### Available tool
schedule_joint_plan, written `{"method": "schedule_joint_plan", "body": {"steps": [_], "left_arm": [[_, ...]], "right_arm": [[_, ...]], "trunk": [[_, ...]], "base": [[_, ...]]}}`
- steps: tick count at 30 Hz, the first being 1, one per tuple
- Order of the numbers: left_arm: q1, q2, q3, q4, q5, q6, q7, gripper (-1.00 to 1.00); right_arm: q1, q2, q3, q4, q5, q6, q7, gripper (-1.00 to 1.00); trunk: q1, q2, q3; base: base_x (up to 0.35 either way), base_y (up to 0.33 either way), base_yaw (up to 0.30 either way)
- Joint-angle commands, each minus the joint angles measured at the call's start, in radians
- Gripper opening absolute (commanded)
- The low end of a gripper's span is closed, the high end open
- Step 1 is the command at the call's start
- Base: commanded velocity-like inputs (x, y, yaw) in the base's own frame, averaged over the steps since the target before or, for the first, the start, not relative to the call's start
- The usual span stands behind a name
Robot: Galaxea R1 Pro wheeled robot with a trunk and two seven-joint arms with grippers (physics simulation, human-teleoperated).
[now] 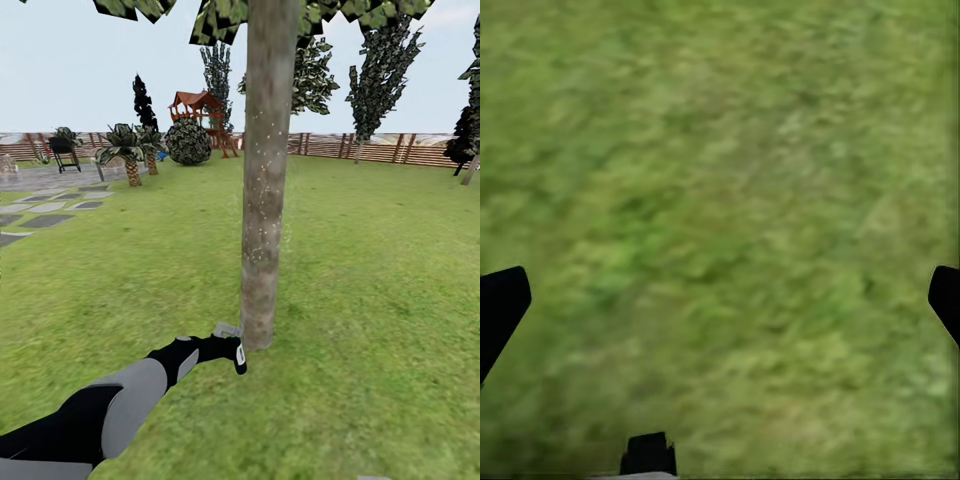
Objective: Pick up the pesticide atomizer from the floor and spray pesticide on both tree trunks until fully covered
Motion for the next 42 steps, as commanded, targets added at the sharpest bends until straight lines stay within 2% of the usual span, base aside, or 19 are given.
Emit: {"method": "schedule_joint_plan", "body": {"steps": [1,3,5,7,11,12,14,18,20,21,23,24,27,29,32,34,36,38,42], "left_arm": [[0.002,0.0,0.01,-0.001,-0.008,0.002,-0.003,-1.0],[0.007,0.0,0.01,-0.001,-0.008,0.0,-0.003,-1.0],[0.009,0.0,0.01,-0.001,-0.008,0.0,-0.003,-1.0],[0.01,0.0,0.01,-0.002,-0.009,0.0,-0.003,-1.0],[0.011,0.0,0.01,-0.003,-0.007,0.0,-0.004,-1.0],[0.011,0.0,0.01,-0.005,-0.006,0.0,-0.004,-1.0],[0.012,0.003,0.01,-0.01,-0.004,0.0,-0.004,-1.0],[0.012,0.005,0.01,-0.014,-0.002,-0.002,-0.009,-1.0],[0.012,0.009,0.01,-0.011,-0.005,-0.035,-0.012,-1.0],[0.012,0.015,0.009,-0.009,-0.008,-0.091,-0.021,-1.0],[0.012,0.027,0.007,-0.01,-0.009,-0.155,-0.067,-1.0],[0.012,0.032,0.006,-0.012,-0.009,-0.172,-0.122,-1.0],[0.012,0.04,-0.001,-0.023,-0.009,-0.196,-0.343,-1.0],[0.012,0.041,-0.024,-0.072,-0.01,-0.199,-0.5,-1.0],[0.012,0.04,-0.102,-0.098,-0.011,-0.197,-0.599,-1.0],[0.012,0.037,-0.147,-0.103,-0.01,-0.196,-0.628,-1.0],[0.012,0.034,-0.167,-0.105,-0.009,-0.195,-0.652,-1.0],[0.012,0.032,-0.175,-0.106,-0.009,-0.195,-0.68,-1.0],[0.012,0.03,-0.179,-0.107,-0.009,-0.195,-0.701,-1.0]], "right_arm": [[-0.002,0.0,0.009,0.004,-0.009,-0.007,0.0,1.0],[-0.002,-0.002,0.009,0.003,-0.009,-0.008,-0.001,1.0],[-0.002,-0.019,0.009,0.003,-0.009,-0.009,-0.001,1.0],[-0.003,-0.057,0.009,-0.01,-0.009,-0.018,-0.001,1.0],[-0.004,-0.179,0.008,-0.2,-0.009,-0.01,-0.001,1.0],[-0.006,-0.215,0.007,-0.26,-0.008,0.009,-0.001,1.0],[-0.015,-0.261,0.006,-0.343,-0.008,0.073,-0.001,1.0],[-0.151,-0.343,0.006,-0.417,-0.01,0.27,0.032,1.0],[-0.224,-0.384,0.005,-0.425,-0.013,0.359,0.137,1.0],[-0.275,-0.412,0.005,-0.428,-0.015,0.405,0.26,1.0],[-0.342,-0.429,0.004,-0.43,-0.016,0.437,0.438,1.0],[-0.373,-0.433,0.004,-0.431,-0.017,0.46,0.529,1.0],[-0.469,-0.432,0.004,-0.441,-0.021,0.592,0.789,1.0],[-0.543,-0.413,0.004,-0.464,-0.021,0.643,0.959,1.0],[-0.597,-0.398,0.003,-0.473,-0.022,0.725,1.069,1.0],[-0.613,-0.37,0.003,-0.477,-0.022,0.757,1.131,1.0],[-0.62,-0.32,0.004,-0.5,-0.022,0.771,1.19,1.0],[-0.623,-0.253,0.005,-0.52,-0.021,0.779,1.234,1.0],[-0.624,-0.122,0.012,-0.532,-0.017,0.783,1.264,1.0]], "trunk": [[0.0,-0.001,-0.002],[0.0,-0.001,-0.002],[0.0,-0.001,-0.002],[0.0,-0.001,-0.002],[0.0,-0.001,-0.002],[0.0,-0.001,-0.002],[0.0,-0.001,-0.002],[0.0,-0.001,-0.002],[0.0,-0.001,-0.002],[0.0,-0.001,-0.002],[0.0,-0.001,-0.002],[0.0,-0.001,-0.002],[0.0,-0.001,-0.002],[0.0,-0.001,-0.002],[0.0,-0.001,-0.002],[0.0,-0.001,-0.002],[0.0,-0.001,-0.002],[0.0,-0.001,-0.002],[0.0,-0.001,-0.002]], "base": [[-0.35,0.066,0.0],[-0.35,0.069,0.0],[-0.35,0.071,0.0],[-0.342,0.065,0.0],[-0.117,0.017,0.0],[-0.027,0.004,0.0],[-0.014,0.002,0.0],[-0.004,0.001,0.0],[-0.001,0.0,0.0],[0.0,0.0,0.0],[0.0,0.0,0.0],[0.0,0.0,0.0],[0.0,0.0,0.0],[0.0,0.0,0.0],[0.0,0.0,0.0],[0.0,0.0,0.0],[0.0,0.0,0.0],[0.0,0.0,0.0],[0.0,0.0,0.0]]}}
